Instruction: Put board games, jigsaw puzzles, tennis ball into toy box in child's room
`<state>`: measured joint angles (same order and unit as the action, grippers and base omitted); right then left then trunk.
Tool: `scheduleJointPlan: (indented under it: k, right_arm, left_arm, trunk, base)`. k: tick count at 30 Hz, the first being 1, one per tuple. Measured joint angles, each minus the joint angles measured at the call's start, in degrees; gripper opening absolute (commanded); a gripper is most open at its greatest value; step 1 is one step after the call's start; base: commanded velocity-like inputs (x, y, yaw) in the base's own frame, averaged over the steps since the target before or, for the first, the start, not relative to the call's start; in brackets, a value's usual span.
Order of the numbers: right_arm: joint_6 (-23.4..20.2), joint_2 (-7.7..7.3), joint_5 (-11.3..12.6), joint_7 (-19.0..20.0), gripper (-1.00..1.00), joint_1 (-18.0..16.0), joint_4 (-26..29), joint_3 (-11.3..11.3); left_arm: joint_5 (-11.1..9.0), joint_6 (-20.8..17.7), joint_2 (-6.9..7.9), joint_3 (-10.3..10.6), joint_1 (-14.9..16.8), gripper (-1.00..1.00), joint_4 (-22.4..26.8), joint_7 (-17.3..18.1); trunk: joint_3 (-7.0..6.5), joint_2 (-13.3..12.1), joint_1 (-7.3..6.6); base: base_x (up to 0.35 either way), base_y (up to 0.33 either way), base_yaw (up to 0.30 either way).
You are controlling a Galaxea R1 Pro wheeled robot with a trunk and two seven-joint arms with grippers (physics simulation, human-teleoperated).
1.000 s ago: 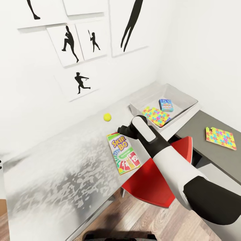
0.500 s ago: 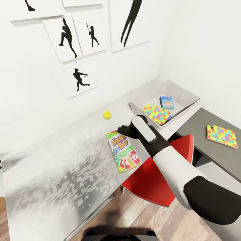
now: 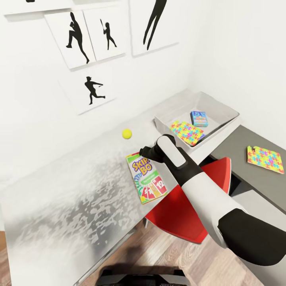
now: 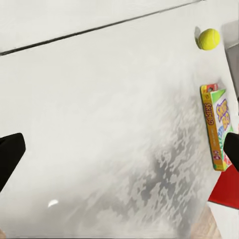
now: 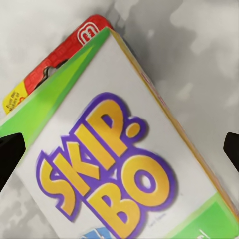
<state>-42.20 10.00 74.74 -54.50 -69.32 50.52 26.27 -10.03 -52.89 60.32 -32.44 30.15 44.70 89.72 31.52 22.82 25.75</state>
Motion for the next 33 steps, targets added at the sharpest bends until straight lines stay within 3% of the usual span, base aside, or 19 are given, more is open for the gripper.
scheduleJointPlan:
  k: [2,6,20,25,33]
  right_arm:
    - [0.1,0.0,-0.02,0.11,1.0,0.03,-0.01,-0.03]
    - [0.25,0.0,0.01,0.51,1.0,0.03,-0.01,-0.13]
    - [0.49,0.0,0.04,2.44,1.0,0.1,0.49,-0.26]
    - [0.47,0.0,-0.04,4.97,1.0,0.11,4.56,-0.26]
    - [0.43,0.0,-0.15,5.9,1.0,0.04,10.13,-0.67]
  left_arm:
    - [0.16,-1.24,2.08,0.08,0.05,1.0,2.36,-0.01]
    - [0.4,-2.67,3.07,0.22,0.04,1.0,5.79,-0.01]
    - [0.54,-4.15,3.44,0.5,0.09,1.0,8.72,-0.01]
    - [0.54,-4.15,3.58,0.51,0.08,1.0,8.76,-0.01]
    - [0.54,-4.29,3.76,0.48,0.1,1.0,8.76,-0.01]
  trunk:
    - [0.19,0.0,0.0]
    - [0.57,-0.01,0.0]
    - [1.89,-0.01,0.0]
    - [2.14,0.0,0.0]
    - [2.21,0.0,0.0]
  base:
    - [0.0,0.0,0.0]
    - [0.0,0.0,0.0]
    - [0.0,0.0,0.0]
    - [0.0,0.0,0.0]
    - [0.0,0.0,0.0]
